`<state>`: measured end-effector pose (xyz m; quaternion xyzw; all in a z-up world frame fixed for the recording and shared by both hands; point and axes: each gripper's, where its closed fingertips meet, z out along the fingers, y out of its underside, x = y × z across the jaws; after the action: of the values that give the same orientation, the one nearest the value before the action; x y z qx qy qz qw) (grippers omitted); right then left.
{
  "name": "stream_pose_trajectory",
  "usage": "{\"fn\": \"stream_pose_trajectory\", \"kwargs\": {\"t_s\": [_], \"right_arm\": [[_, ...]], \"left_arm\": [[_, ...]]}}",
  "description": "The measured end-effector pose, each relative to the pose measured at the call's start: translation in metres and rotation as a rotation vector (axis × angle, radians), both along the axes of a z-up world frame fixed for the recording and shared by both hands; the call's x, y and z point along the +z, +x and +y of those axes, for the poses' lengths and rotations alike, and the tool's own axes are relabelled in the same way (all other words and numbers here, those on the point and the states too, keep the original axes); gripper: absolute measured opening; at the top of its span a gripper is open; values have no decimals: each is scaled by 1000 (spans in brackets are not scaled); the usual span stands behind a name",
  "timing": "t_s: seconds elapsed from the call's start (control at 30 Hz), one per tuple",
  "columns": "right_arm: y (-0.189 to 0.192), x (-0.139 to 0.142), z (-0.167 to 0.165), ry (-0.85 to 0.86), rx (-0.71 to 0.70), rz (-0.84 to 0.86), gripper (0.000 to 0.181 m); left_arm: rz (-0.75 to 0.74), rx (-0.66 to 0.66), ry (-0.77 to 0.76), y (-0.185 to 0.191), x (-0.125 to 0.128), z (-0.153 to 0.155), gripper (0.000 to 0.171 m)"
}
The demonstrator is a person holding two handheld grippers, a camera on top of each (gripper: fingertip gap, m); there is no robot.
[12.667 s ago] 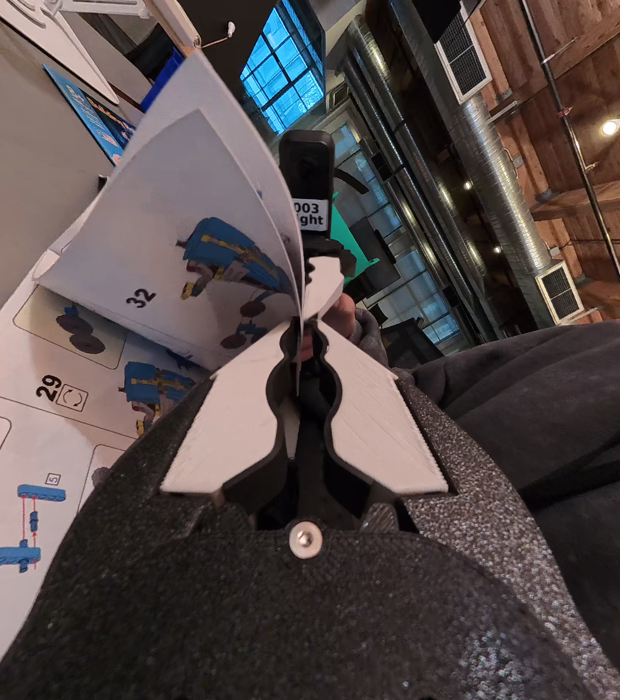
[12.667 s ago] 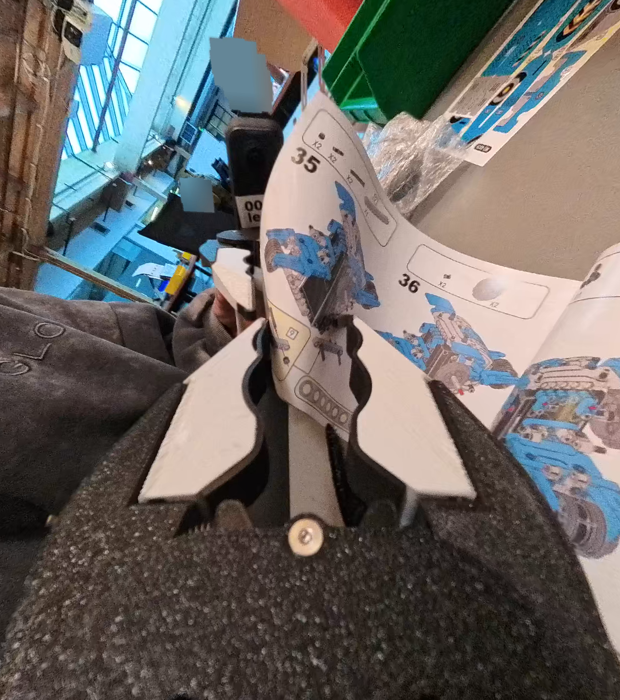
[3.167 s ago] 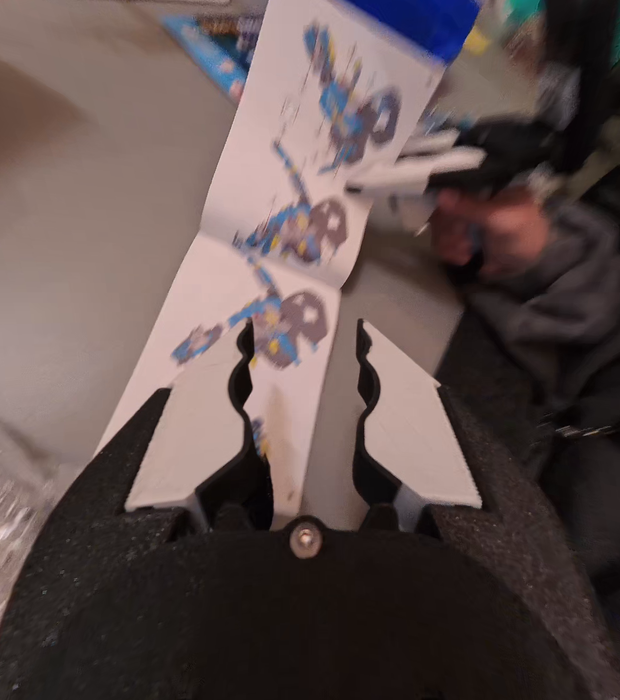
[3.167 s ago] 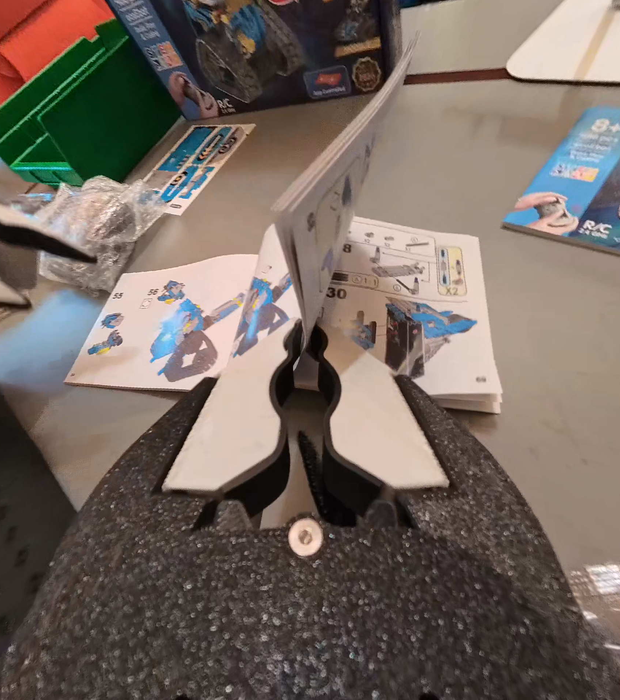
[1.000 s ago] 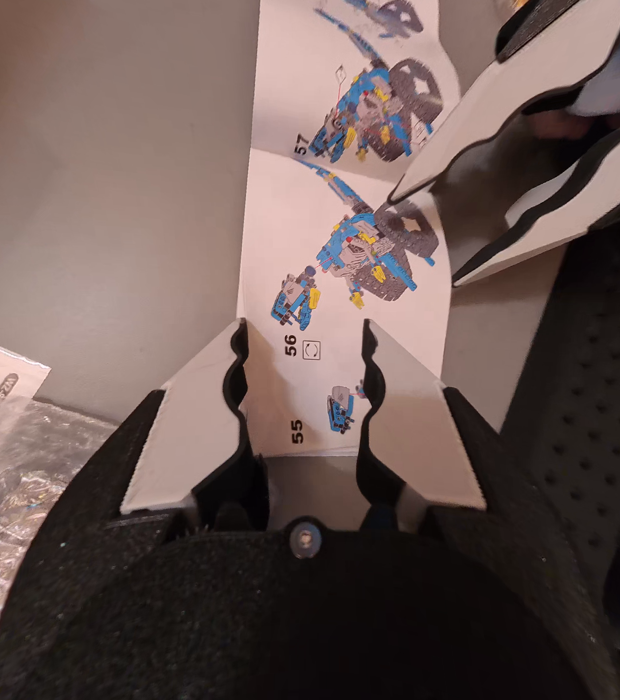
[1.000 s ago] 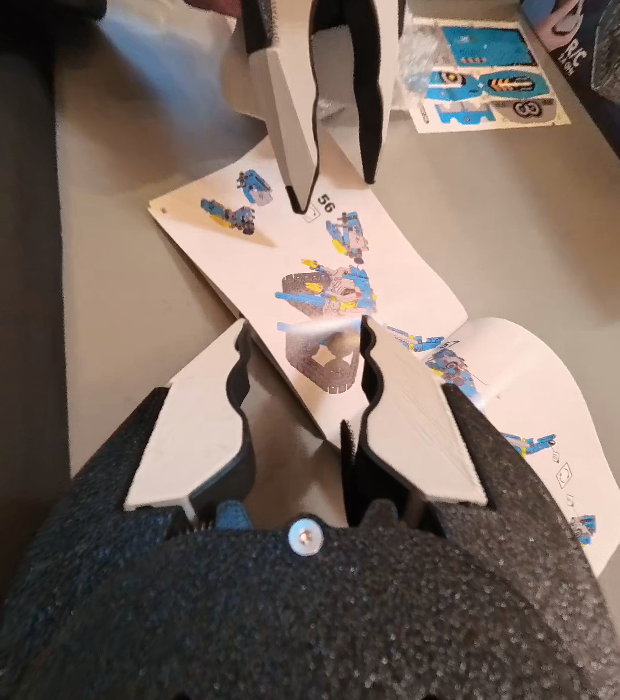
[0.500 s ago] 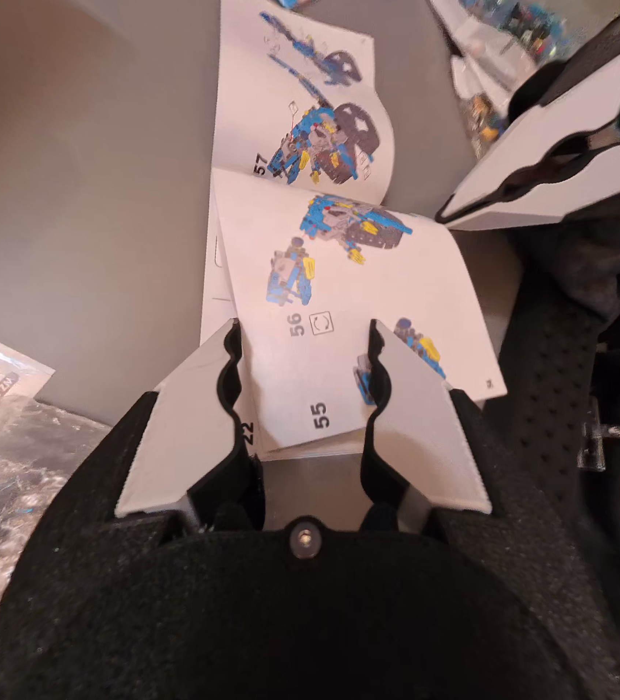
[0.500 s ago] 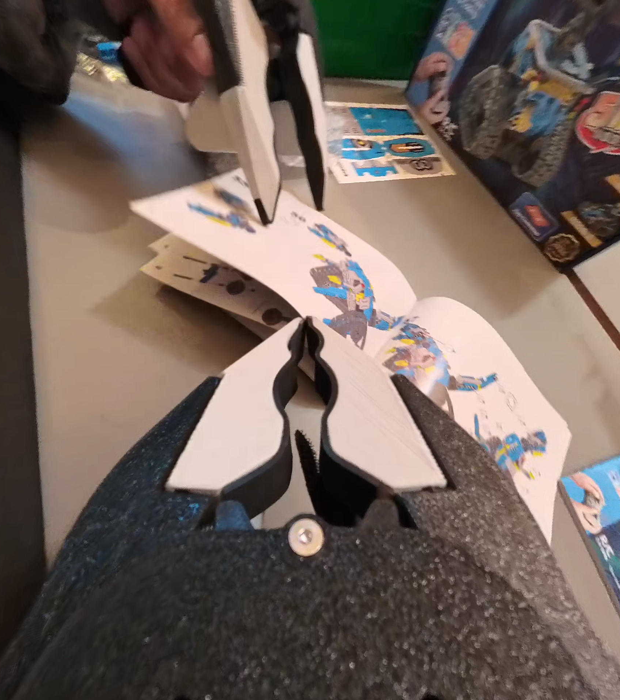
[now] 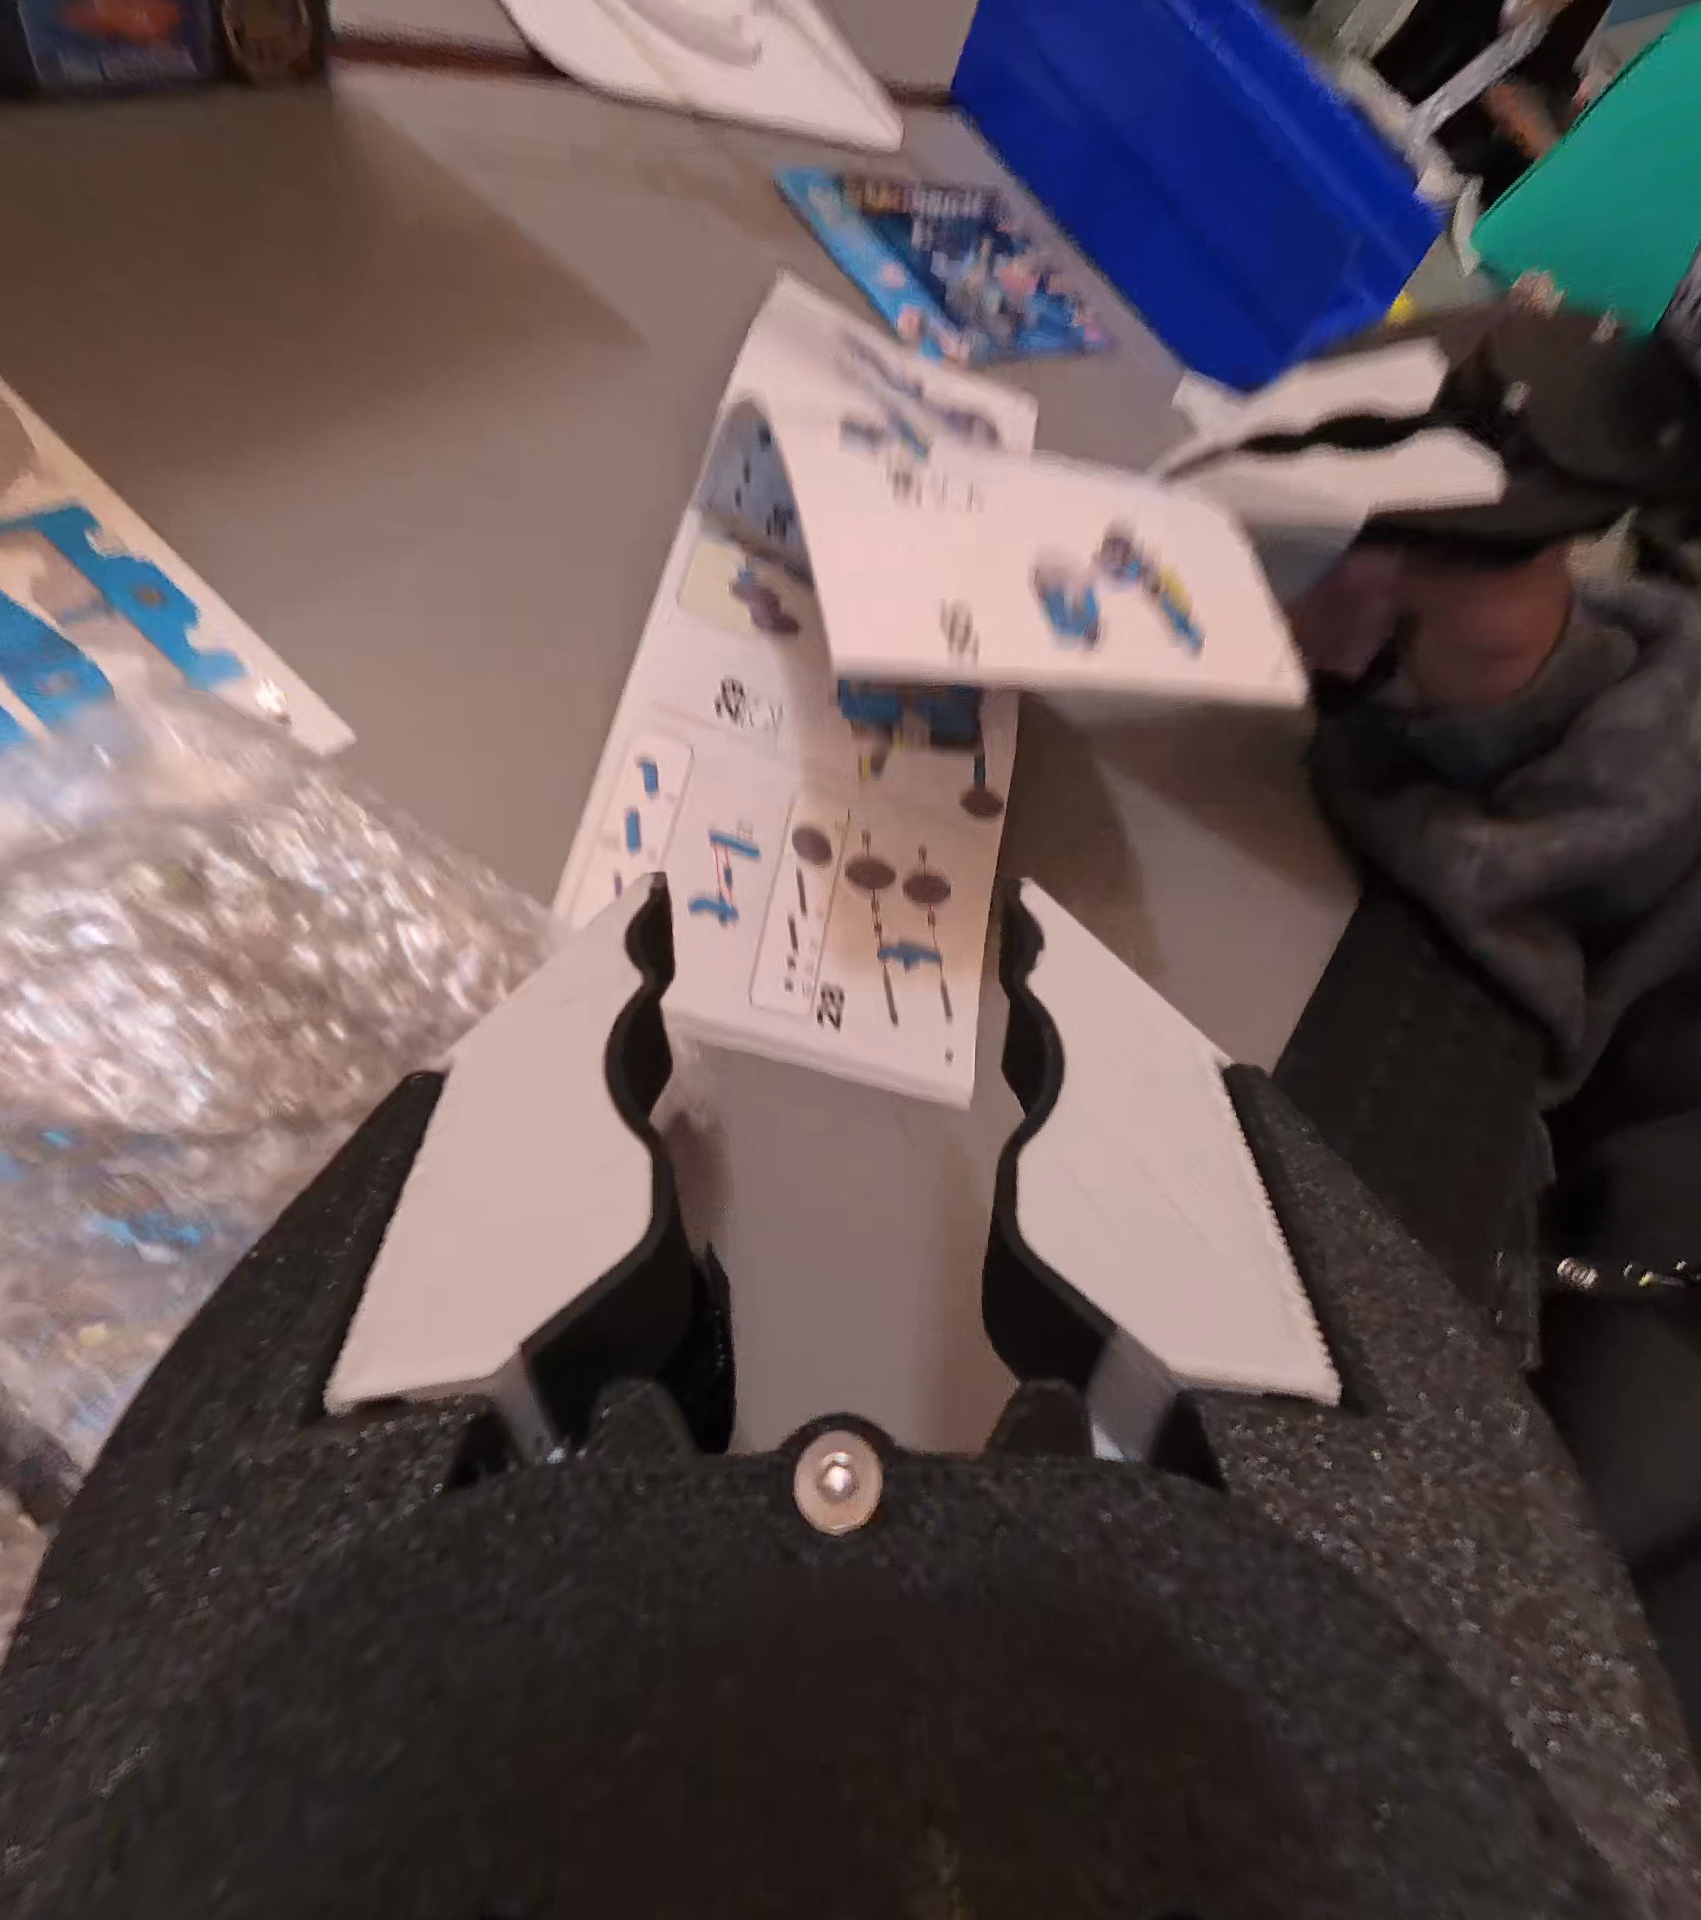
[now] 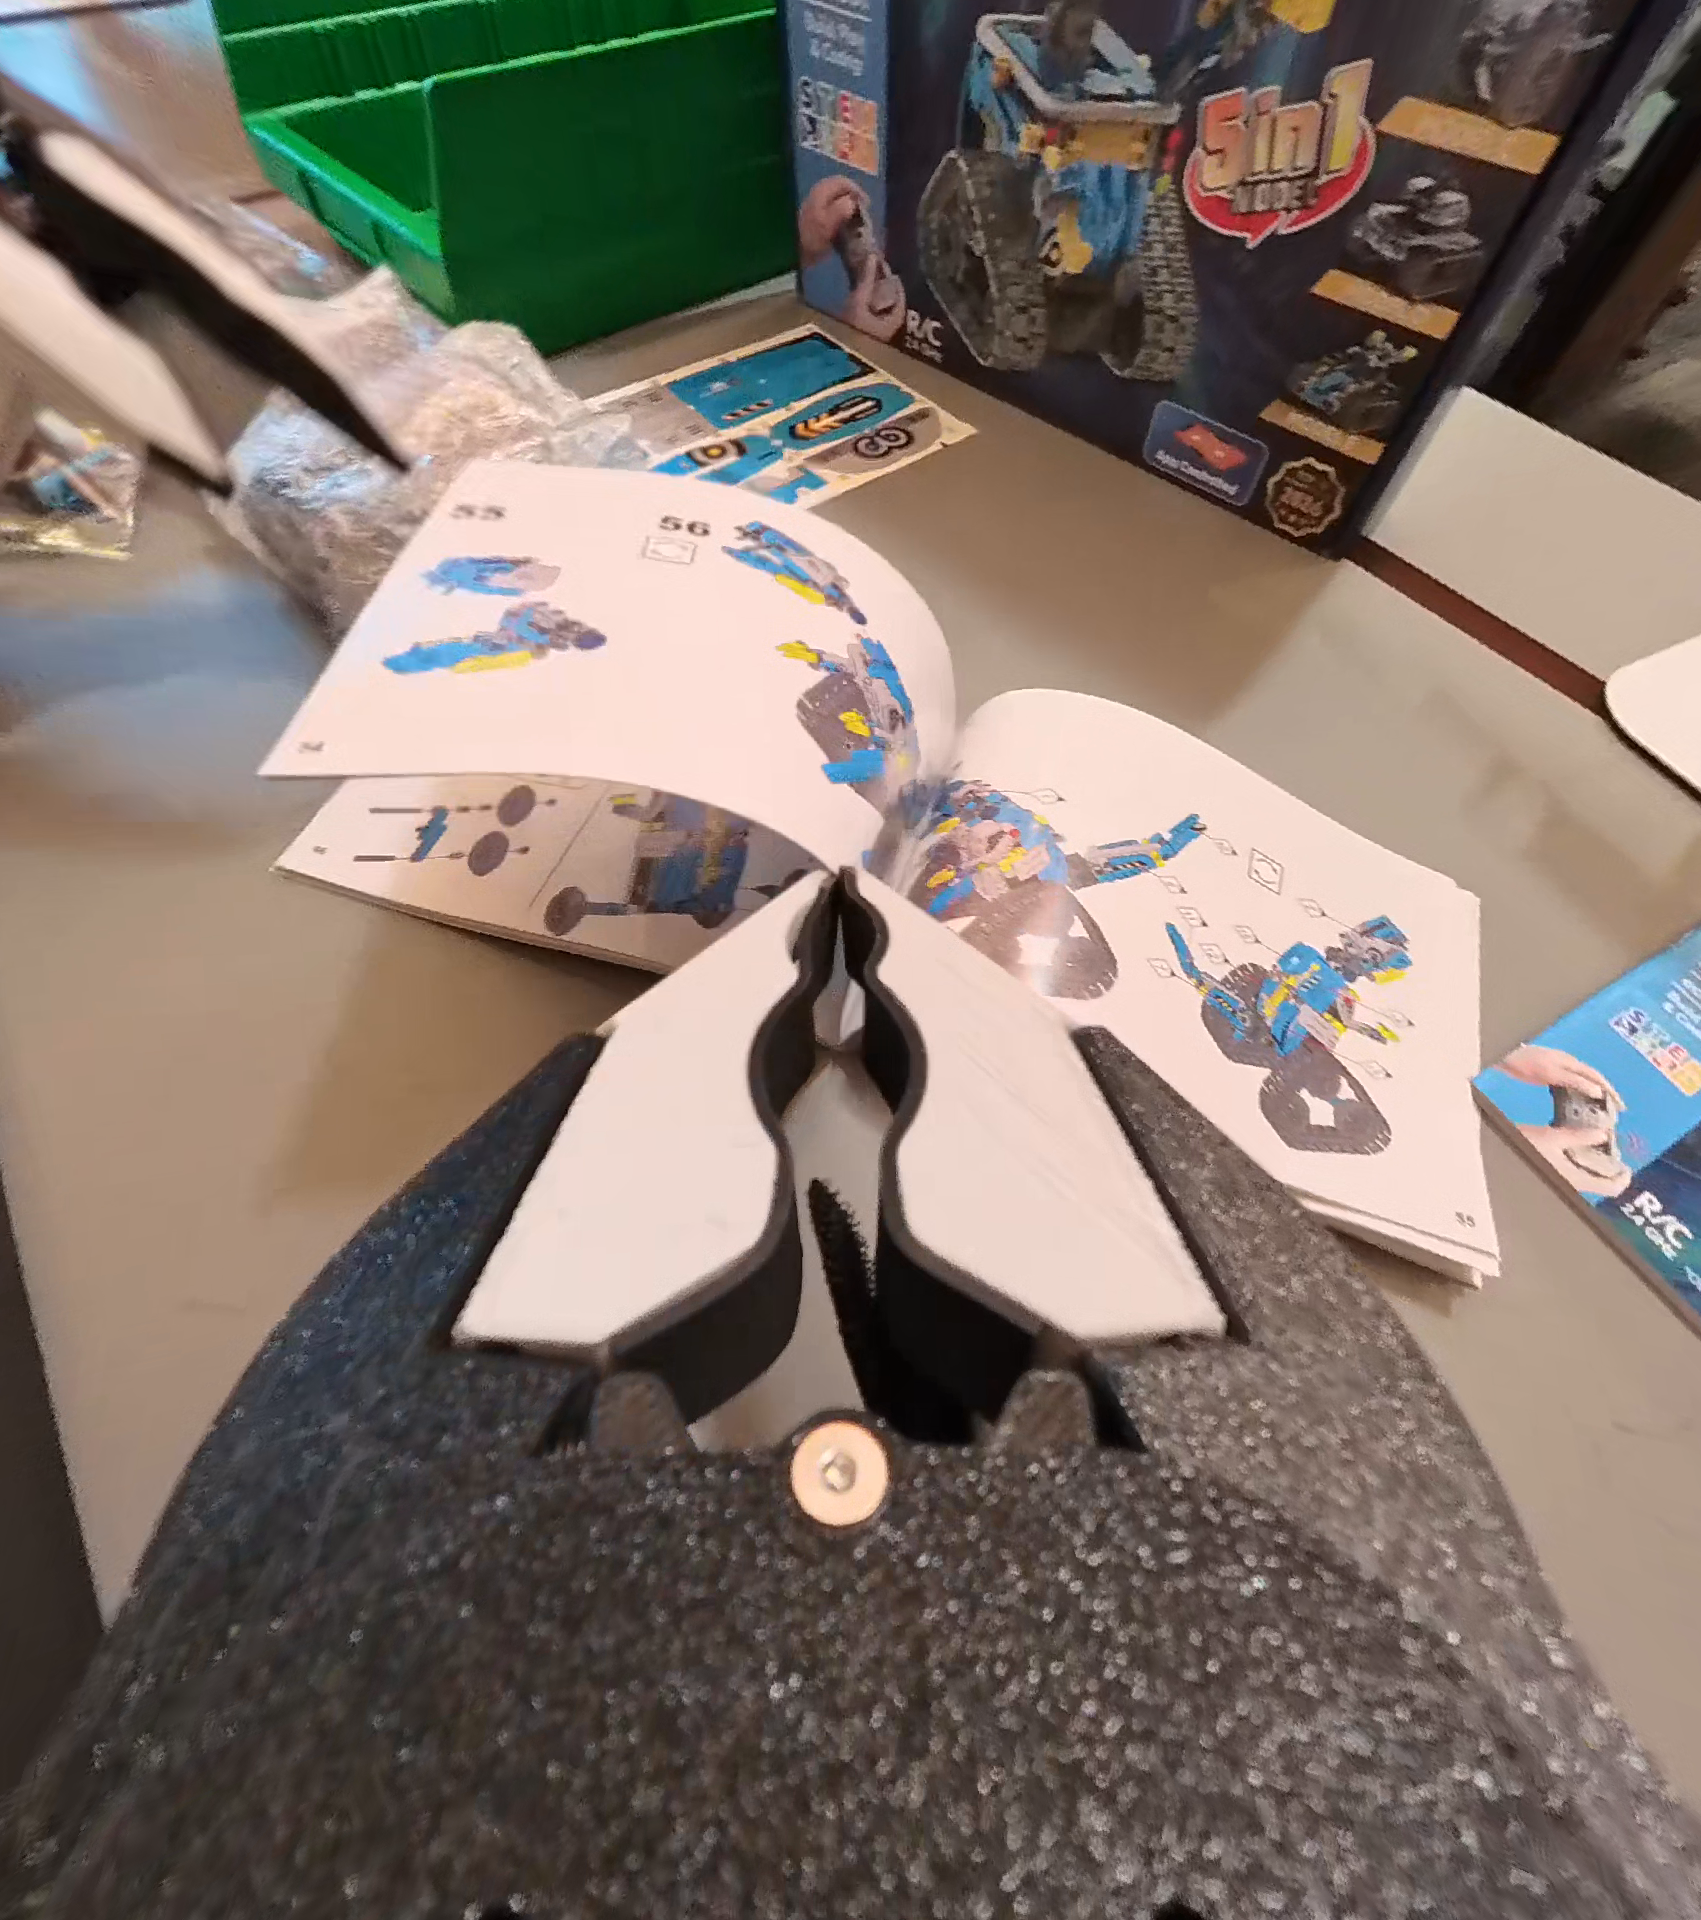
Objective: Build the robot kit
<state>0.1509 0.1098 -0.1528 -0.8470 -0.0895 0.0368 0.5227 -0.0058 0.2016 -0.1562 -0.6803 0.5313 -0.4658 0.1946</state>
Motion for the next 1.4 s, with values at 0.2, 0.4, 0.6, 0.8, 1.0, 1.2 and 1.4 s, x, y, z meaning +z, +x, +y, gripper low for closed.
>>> {"fn": "stream_pose_trajectory", "kwargs": {"t_s": [0.2,0.4,0.6,0.8,1.0,1.2,1.4], "right_arm": [[30,-11,-1,-53,-140,77,0],[35,-17,-2,-79,-157,181,0],[36,-18,-1,-82,-162,164,0],[36,-18,-1,-81,-162,175,0],[43,-38,-3,-172,-208,221,0],[43,-16,-12,-101,-149,-43,36],[-15,-43,-10,-162,117,-169,49]], "left_arm": [[157,-63,184,-4,-40,-40,67],[169,-49,295,25,-46,-45,77],[224,-63,359,38,-61,-47,76],[275,-68,438,34,-76,-48,81],[256,-64,419,39,-76,-52,83],[238,-79,375,46,-73,-56,83],[203,-108,333,55,-71,-64,88]]}}
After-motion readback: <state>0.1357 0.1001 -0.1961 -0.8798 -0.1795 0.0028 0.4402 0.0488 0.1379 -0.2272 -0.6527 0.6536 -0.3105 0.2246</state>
